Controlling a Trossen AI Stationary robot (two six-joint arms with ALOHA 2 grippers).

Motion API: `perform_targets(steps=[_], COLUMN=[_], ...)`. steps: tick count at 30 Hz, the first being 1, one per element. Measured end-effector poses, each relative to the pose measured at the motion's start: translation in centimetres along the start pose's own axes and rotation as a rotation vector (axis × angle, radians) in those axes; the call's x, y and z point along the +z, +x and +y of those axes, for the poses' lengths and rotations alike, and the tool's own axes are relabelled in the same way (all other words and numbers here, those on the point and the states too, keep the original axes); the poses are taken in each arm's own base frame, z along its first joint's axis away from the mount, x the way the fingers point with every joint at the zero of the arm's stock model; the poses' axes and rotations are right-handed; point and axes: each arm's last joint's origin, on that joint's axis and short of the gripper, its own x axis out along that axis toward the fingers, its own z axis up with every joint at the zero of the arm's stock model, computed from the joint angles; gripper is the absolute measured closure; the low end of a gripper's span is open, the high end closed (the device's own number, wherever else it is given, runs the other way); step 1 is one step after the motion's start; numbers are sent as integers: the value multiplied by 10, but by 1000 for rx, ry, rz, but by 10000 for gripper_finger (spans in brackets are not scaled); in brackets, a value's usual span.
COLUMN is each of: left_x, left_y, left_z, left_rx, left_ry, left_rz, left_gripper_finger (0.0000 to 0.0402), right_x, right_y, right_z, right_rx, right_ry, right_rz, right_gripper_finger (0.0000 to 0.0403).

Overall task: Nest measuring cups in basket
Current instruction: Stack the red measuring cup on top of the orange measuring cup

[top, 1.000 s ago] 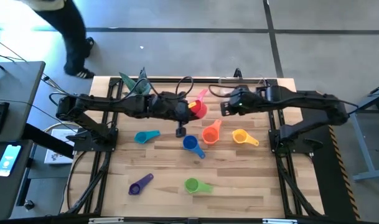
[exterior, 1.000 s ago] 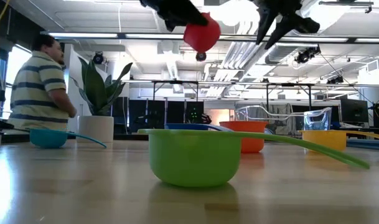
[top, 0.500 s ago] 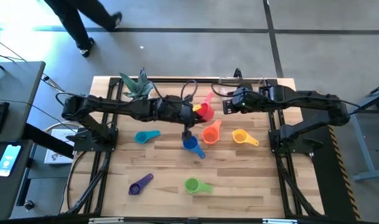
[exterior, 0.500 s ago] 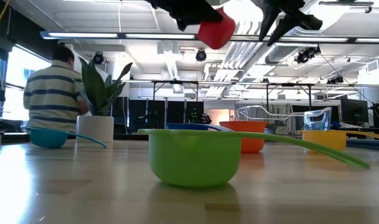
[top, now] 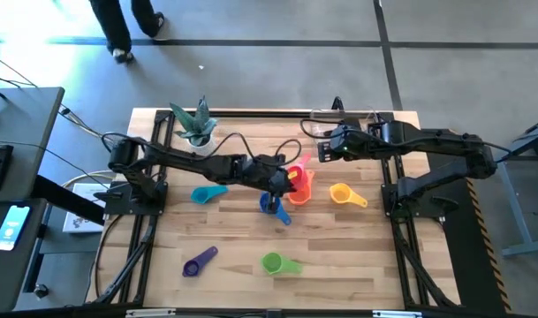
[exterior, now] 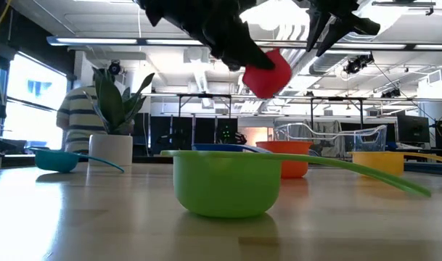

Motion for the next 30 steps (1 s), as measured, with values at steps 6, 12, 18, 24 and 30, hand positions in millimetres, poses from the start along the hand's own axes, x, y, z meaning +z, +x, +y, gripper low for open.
perform_targets(steps=[6, 12, 18, 24, 30], left_x=[-7, -18, -29, -39, -38], left_y=[14, 28, 42, 51, 51], left_z=[-5, -8, -10, -12, -12], left_rx=[-19, -28, -36, -45, -42], left_ry=[69, 78, 78, 77, 117], left_rz=[6, 31, 63, 96, 85], left_gripper_finger=[378, 378, 378, 378, 378], right_x=[0, 0, 0, 0, -1], right_y=[0, 0, 0, 0, 0], right_z=[0, 0, -1, -1, -1], right_rx=[0, -5, -7, -11, -16], right_ry=[0, -1, -2, -4, -11], right_rz=[0, 1, 2, 4, 5], right_gripper_finger=[301, 301, 301, 301, 301])
